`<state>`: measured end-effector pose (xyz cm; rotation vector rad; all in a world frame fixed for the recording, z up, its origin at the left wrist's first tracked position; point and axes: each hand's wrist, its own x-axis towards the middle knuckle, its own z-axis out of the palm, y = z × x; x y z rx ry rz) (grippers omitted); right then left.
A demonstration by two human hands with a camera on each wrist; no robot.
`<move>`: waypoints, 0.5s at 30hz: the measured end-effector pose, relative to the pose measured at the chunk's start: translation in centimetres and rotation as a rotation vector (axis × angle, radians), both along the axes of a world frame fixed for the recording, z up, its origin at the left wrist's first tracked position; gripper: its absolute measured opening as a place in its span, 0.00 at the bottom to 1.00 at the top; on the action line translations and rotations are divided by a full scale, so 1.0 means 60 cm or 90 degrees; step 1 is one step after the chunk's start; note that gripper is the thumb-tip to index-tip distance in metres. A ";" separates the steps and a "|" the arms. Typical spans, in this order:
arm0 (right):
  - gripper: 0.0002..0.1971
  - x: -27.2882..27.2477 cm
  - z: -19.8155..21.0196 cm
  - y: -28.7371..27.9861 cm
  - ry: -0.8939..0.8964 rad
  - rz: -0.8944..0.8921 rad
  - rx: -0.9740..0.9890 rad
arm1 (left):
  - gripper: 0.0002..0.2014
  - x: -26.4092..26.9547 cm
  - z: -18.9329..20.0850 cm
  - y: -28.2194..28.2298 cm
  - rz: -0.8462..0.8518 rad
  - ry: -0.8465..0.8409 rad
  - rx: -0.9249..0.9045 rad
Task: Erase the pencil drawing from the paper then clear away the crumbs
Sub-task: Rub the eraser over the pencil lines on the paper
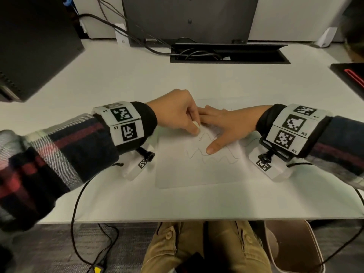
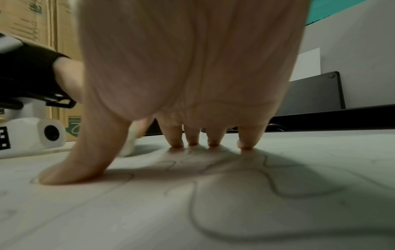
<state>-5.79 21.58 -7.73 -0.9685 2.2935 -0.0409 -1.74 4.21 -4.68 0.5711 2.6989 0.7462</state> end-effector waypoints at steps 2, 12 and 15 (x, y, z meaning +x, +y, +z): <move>0.56 0.001 0.003 0.003 0.001 -0.011 0.001 | 0.06 0.007 -0.001 0.006 -0.033 -0.018 -0.001; 0.58 0.006 0.008 0.002 -0.002 -0.018 0.004 | 0.08 0.000 -0.002 0.006 -0.007 0.042 -0.002; 0.54 0.010 0.014 0.001 0.001 -0.026 0.011 | 0.07 0.001 -0.001 0.007 -0.018 0.007 -0.001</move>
